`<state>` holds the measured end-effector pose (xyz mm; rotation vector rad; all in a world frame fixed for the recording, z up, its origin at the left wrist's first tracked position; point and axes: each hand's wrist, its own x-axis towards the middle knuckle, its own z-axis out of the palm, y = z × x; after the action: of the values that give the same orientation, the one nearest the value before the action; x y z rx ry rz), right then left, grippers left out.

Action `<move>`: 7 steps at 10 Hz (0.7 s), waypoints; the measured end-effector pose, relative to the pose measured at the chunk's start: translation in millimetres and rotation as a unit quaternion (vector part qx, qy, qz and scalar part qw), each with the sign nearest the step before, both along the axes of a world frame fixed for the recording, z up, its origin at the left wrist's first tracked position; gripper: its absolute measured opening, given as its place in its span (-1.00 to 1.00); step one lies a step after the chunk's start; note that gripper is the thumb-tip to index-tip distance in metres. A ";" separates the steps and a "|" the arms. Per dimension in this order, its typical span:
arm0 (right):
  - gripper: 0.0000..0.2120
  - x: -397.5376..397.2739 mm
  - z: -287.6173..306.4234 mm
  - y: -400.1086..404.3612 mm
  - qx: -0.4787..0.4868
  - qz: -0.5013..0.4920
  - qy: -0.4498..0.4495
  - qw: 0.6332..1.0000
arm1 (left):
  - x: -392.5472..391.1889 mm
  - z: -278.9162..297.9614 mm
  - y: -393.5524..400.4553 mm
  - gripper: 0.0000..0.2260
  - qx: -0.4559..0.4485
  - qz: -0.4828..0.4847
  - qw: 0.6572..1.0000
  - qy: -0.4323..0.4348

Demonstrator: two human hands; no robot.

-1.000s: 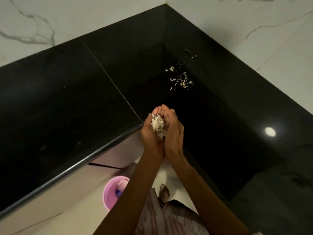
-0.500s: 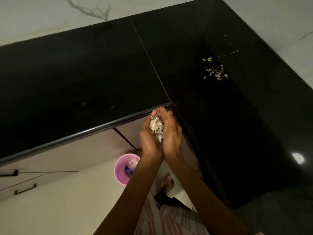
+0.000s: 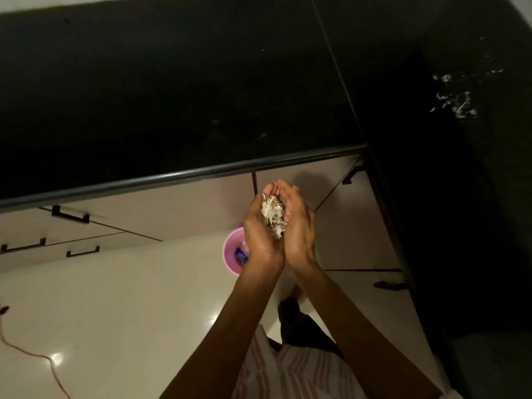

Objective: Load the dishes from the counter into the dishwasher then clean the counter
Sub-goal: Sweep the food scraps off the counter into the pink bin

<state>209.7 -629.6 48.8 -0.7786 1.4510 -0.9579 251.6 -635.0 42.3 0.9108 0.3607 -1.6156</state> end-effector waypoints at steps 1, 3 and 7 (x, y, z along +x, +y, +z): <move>-0.75 26.1 -4.0 23.6 -0.019 -0.036 -0.007 0.999 | 27.2 -16.3 26.9 -0.61 -0.002 -0.014 1.000 0.025; -0.70 64.8 -19.8 52.5 0.061 -0.135 -0.139 0.979 | 63.3 -38.0 56.9 -0.60 0.011 0.002 0.997 0.076; -0.76 78.2 -166.5 60.2 0.061 -0.094 0.014 0.994 | 76.8 -168.1 67.2 -0.62 0.071 -0.007 0.996 0.053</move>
<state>287.8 -569.5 -117.7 -0.5763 1.6124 -0.9920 328.4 -567.8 -125.8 0.9377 0.5488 -1.6703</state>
